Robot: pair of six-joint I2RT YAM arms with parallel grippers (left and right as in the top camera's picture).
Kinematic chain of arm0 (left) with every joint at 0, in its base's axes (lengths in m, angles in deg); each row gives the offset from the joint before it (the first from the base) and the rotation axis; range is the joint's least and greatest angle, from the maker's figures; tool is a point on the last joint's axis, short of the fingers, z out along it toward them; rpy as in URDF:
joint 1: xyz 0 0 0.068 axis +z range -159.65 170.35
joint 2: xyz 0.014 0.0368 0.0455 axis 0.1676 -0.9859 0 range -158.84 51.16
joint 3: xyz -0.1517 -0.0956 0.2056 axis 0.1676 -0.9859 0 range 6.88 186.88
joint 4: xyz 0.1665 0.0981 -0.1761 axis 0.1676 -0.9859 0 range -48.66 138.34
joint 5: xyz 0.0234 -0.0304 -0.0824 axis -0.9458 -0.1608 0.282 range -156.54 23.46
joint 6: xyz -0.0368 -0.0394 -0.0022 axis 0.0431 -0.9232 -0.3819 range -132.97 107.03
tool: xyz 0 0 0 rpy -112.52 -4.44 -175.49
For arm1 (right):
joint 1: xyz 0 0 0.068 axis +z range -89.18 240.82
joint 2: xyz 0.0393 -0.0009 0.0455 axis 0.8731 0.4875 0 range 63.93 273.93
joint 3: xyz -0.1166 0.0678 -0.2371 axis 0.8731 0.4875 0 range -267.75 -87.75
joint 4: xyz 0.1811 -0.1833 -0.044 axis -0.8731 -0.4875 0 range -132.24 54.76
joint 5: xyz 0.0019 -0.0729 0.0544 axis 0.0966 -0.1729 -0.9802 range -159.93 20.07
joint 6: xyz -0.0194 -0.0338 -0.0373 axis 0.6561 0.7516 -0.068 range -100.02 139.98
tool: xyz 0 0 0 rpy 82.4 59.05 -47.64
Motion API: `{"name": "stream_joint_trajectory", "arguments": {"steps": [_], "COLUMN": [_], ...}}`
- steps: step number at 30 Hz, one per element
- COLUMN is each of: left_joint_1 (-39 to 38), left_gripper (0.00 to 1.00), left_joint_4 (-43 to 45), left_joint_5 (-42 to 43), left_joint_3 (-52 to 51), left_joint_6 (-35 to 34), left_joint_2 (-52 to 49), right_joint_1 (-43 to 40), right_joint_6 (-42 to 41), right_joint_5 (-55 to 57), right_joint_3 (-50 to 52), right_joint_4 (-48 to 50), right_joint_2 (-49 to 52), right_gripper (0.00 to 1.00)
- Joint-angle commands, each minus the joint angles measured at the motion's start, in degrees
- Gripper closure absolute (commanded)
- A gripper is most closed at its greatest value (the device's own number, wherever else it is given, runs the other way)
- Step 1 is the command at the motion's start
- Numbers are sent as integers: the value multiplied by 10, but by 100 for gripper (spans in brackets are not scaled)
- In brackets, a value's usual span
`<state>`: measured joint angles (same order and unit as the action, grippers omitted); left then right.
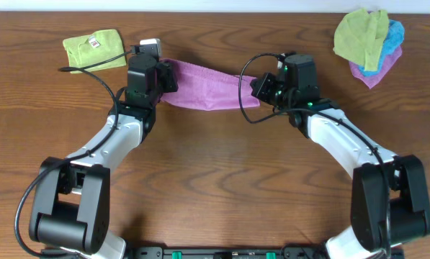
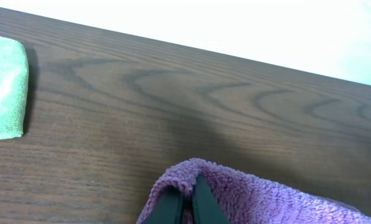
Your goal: Fold the cloth
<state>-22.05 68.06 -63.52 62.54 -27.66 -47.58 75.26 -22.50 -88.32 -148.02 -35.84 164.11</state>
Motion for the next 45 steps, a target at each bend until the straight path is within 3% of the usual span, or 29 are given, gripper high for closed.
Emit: {"name": "stream_joint_trajectory", "arguments": {"steps": [1, 7, 17, 21, 29, 33, 45], "left_joint_1": [5, 5, 5, 2, 5, 4, 1], "left_gripper": [94, 95, 94, 94, 94, 94, 94], "left_joint_4": [2, -1, -104, -128, -90, -131, -153], "left_joint_5": [-3, 30, 46, 45, 46, 76, 40], "left_joint_3": [15, 66, 179, 181, 193, 193, 195], "left_joint_6": [14, 39, 99, 101, 120, 119, 120], "left_joint_2": [-5, -5, -5, -5, -5, -5, 17], "right_joint_1": [-17, -53, -57, -58, -62, -62, -69], "right_joint_6": [10, 36, 79, 98, 100, 101, 104], "right_joint_5": [5, -54, -99, -98, -90, -90, -110], "right_joint_3": [-13, -65, -161, -161, -170, -170, -191], "right_joint_4": [0, 0, -50, -59, -43, -52, -60], "right_joint_2": [6, 6, 6, 6, 6, 6, 5], "right_gripper": [99, 98, 98, 98, 98, 98, 98]}}
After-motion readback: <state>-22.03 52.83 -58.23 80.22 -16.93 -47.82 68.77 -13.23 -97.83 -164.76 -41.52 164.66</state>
